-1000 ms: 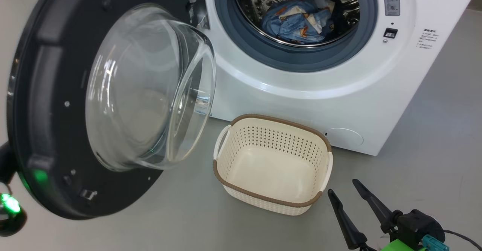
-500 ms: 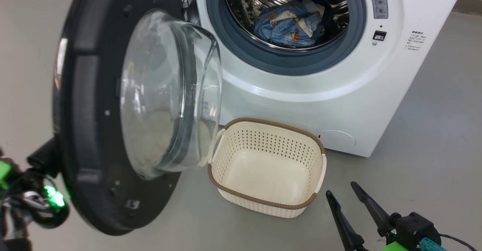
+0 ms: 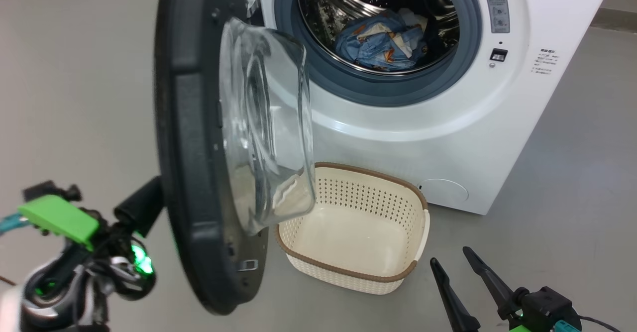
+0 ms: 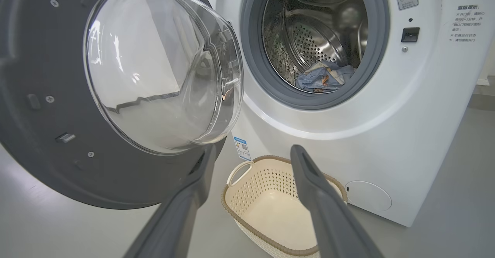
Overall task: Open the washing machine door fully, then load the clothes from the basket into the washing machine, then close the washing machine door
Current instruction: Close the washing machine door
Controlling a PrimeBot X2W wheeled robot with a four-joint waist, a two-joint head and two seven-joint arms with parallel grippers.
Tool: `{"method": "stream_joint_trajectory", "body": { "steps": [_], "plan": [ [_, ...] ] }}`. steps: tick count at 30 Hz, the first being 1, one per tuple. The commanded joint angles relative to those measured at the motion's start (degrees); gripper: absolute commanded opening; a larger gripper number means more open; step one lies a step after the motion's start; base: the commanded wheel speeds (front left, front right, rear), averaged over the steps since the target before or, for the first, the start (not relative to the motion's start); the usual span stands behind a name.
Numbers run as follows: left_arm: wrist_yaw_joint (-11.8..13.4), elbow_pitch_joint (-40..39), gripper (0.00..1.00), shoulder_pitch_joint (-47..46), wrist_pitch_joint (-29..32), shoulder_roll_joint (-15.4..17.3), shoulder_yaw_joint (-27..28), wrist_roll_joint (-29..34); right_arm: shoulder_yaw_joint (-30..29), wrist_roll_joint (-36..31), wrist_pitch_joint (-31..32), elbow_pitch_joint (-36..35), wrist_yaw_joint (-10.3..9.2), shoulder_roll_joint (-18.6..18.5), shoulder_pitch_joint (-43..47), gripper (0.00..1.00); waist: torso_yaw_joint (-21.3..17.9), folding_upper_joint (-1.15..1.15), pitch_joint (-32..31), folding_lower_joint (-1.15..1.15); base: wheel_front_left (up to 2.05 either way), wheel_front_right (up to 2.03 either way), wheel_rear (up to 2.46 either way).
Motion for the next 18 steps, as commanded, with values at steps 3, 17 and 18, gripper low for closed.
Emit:
{"method": "stream_joint_trajectory", "body": {
  "steps": [3, 17, 18],
  "plan": [
    [-1.1, -1.1, 0.0, 0.0, -2.3, 0.5, -3.0, -2.8, 1.4, 0.4, -0.3, -1.4, 0.35, -0.2, -0.7, 1.0, -0.8, 0.0, -0.4, 0.0, 0.0, 0.0, 0.0],
    [-4.6, 3.5, 0.0, -3.7, -10.4, 0.5, -9.9, -5.6, 1.7, 0.5, -0.3, -1.5, 0.35, -0.5, -0.8, 1.0, -4.4, 0.0, -0.6, 0.0, 0.0, 0.0, 0.0],
    [-4.8, 4.1, 0.0, -4.0, -10.9, 0.5, -10.3, -5.8, 1.8, 0.5, -0.3, -1.5, 0.35, -0.6, -0.8, 1.0, -4.8, 0.0, -0.6, 0.0, 0.0, 0.0, 0.0]
  ]
}}
